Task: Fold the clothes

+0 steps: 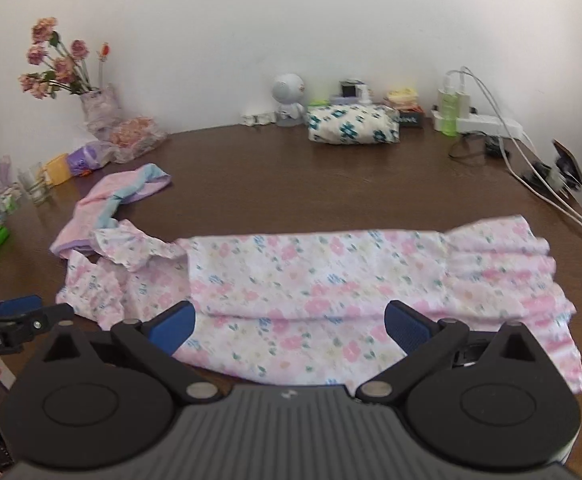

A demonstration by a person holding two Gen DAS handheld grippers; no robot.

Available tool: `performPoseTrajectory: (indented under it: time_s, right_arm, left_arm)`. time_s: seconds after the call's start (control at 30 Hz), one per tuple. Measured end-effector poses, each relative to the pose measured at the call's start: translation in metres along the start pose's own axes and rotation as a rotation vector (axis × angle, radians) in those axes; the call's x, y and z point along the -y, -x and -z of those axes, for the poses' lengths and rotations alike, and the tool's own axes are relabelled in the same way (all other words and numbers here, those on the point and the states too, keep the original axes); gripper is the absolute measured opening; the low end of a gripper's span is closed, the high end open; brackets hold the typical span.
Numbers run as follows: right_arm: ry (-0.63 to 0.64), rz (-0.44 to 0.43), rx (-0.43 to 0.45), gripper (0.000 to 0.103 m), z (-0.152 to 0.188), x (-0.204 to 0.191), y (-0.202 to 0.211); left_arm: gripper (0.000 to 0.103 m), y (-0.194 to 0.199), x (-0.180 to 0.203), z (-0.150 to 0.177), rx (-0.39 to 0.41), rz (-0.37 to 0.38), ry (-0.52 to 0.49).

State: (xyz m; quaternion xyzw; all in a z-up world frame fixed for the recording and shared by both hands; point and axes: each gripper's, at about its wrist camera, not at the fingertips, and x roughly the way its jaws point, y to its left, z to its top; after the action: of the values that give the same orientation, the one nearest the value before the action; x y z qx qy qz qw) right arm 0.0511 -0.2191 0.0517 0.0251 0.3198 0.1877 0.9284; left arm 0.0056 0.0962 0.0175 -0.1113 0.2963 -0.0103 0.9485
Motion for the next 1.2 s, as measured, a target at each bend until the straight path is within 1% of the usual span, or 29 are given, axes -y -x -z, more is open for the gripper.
performPoseTrajectory:
  time_s: [0.1,0.17,0.2,0.27,0.3,0.33,0.37,0.4,0.43,0.47,0.5,0.57,0.63,0.73,0.8,0.9,0.93,0.97,1.0,1.03,1.17,1.2]
  right_arm:
    - [0.138,-0.159,0.021,0.103,-0.043,-0.021,-0.012]
    - [0.267,-0.242,0.01,0.103,-0.074,-0.046,-0.029]
    - [0.344,-0.277,0.0,0.102,-0.089,-0.061,-0.04]
    - [0.486,-0.319,-0.053,0.096,-0.111,-0.089,-0.068]
    - [0.556,-0.34,-0.08,0.09,-0.123,-0.104,-0.082]
    - [0.614,-0.372,-0.128,0.082,-0.132,-0.117,-0.098]
    - [0.656,-0.385,-0.169,0.079,-0.139,-0.129,-0.113]
    - [0.698,-0.391,-0.213,0.076,-0.144,-0.143,-0.129]
    - [0.74,-0.395,-0.258,0.076,-0.149,-0.158,-0.146]
    - [0.778,-0.402,-0.293,0.076,-0.152,-0.172,-0.16]
    - [0.793,-0.413,-0.326,0.076,-0.153,-0.182,-0.173]
    - [0.821,-0.436,-0.391,0.075,-0.155,-0.201,-0.198]
    - [0.835,-0.457,-0.451,0.064,-0.151,-0.212,-0.22]
    - [0.857,-0.46,-0.515,0.058,-0.142,-0.218,-0.249]
    - [0.858,-0.485,-0.557,0.055,-0.136,-0.217,-0.262]
    - [0.838,-0.515,-0.6,0.054,-0.133,-0.218,-0.277]
    - [0.829,-0.521,-0.608,0.049,-0.132,-0.217,-0.28]
    - [0.82,-0.528,-0.617,0.046,-0.132,-0.217,-0.283]
    - [0.811,-0.535,-0.625,0.037,-0.131,-0.217,-0.285]
    - [0.807,-0.543,-0.628,0.03,-0.131,-0.217,-0.286]
    - [0.787,-0.55,-0.624,0.022,-0.131,-0.214,-0.288]
    - [0.781,-0.551,-0.617,0.017,-0.132,-0.213,-0.287]
  left_arm:
    - [0.098,-0.005,-0.02,-0.007,-0.024,-0.048,0.052]
    - [0.089,-0.01,-0.029,-0.01,-0.038,-0.059,0.061]
    - [0.086,-0.014,-0.031,-0.012,-0.048,-0.061,0.058]
    - [0.077,-0.021,-0.035,-0.015,-0.072,-0.067,0.049]
    - [0.075,-0.026,-0.037,-0.017,-0.086,-0.07,0.044]
    - [0.071,-0.03,-0.039,-0.019,-0.099,-0.074,0.039]
    - [0.069,-0.034,-0.04,-0.021,-0.116,-0.074,0.025]
    - [0.067,-0.039,-0.041,-0.023,-0.133,-0.075,0.011]
    - [0.063,-0.043,-0.042,-0.025,-0.15,-0.075,-0.003]
    - [0.054,-0.046,-0.043,-0.027,-0.166,-0.074,-0.022]
    - [0.05,-0.05,-0.044,-0.029,-0.182,-0.073,-0.041]
    - [0.051,-0.056,-0.045,-0.034,-0.216,-0.065,-0.086]
    - [0.051,-0.06,-0.042,-0.038,-0.248,-0.053,-0.129]
    - [0.051,-0.066,-0.042,-0.043,-0.283,-0.038,-0.164]
    - [0.051,-0.068,-0.041,-0.046,-0.303,-0.029,-0.183]
    - [0.049,-0.07,-0.04,-0.049,-0.322,-0.026,-0.205]
    - [0.043,-0.07,-0.04,-0.049,-0.327,-0.026,-0.212]
    - [0.035,-0.07,-0.04,-0.05,-0.329,-0.019,-0.203]
    - [0.03,-0.069,-0.04,-0.051,-0.331,-0.013,-0.194]
    - [0.024,-0.069,-0.041,-0.051,-0.333,-0.007,-0.181]
    - [0.013,-0.065,-0.04,-0.05,-0.32,0.005,-0.144]
    - [0.013,-0.064,-0.04,-0.049,-0.316,0.008,-0.135]
